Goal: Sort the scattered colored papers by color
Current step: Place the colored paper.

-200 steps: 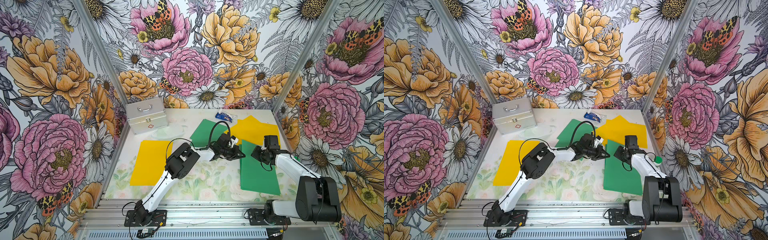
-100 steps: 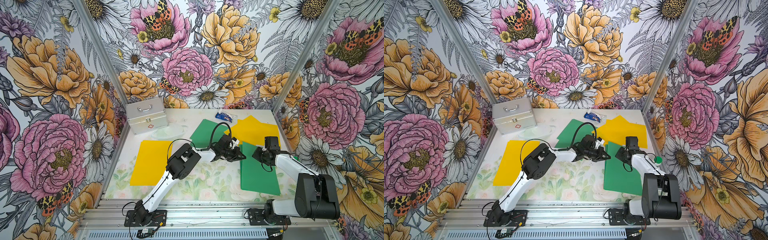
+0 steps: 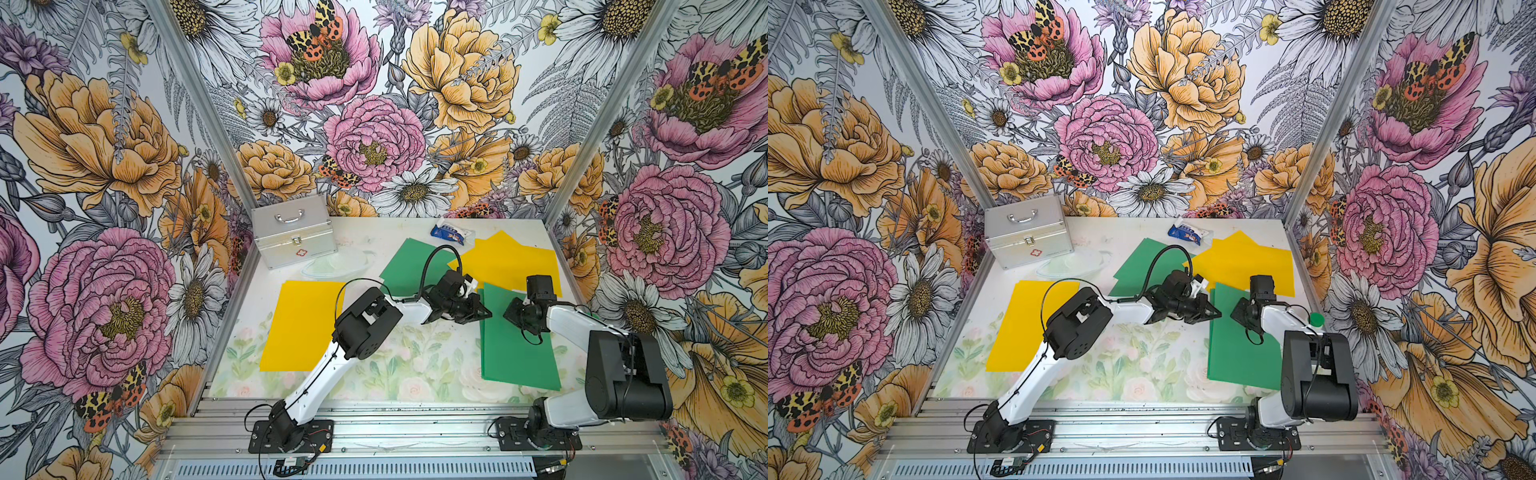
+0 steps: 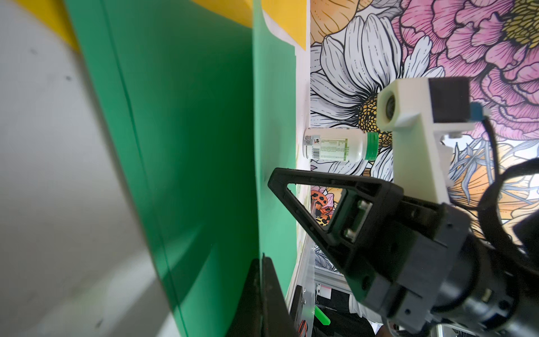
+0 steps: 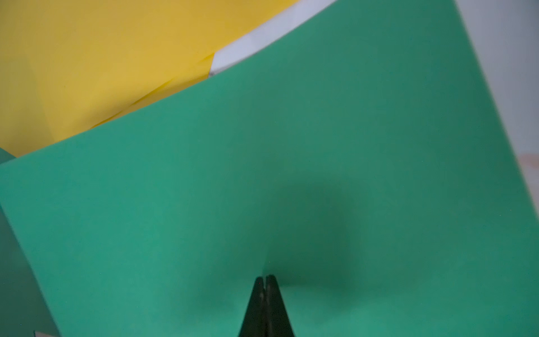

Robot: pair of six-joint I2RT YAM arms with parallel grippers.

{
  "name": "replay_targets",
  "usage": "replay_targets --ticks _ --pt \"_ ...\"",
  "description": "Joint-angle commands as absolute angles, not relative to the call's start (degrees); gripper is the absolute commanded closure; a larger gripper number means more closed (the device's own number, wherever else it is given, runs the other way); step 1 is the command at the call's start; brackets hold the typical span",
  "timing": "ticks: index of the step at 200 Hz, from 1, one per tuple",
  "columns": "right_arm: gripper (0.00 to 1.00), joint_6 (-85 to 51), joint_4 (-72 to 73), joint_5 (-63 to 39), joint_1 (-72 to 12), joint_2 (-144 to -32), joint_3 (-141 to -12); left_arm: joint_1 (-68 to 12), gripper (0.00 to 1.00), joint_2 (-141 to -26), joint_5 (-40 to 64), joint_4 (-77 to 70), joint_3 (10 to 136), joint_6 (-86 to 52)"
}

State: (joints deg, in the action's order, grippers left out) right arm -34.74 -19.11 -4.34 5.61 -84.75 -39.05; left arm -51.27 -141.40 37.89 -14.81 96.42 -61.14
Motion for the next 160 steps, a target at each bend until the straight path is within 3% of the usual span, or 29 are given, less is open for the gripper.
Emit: replay_targets --ticks 1,80,95,121,160 --pt "1.00 -35.41 -17.19 -4.65 5.83 -86.18 -39.04 -51.86 1.00 -140.59 35.96 -15.38 95.23 -61.35" --pt "1.00 -35.55 -16.86 -4.92 5.98 -87.73 -38.74 -51.99 1.00 -139.80 35.97 -15.34 94.32 -61.00" --pt "1.00 -35.58 -16.84 -5.06 6.02 -87.97 -38.72 -51.77 0.85 -138.91 35.70 -15.38 93.70 -60.61" --pt "1.00 -35.63 -16.77 -5.27 5.98 -88.15 -38.59 -51.01 0.49 -135.06 34.80 -14.38 91.45 -58.90" --pt "1.00 -35.58 -16.72 -5.58 6.07 -88.22 -38.75 -48.32 0.30 -125.22 28.48 -0.57 89.05 -48.90"
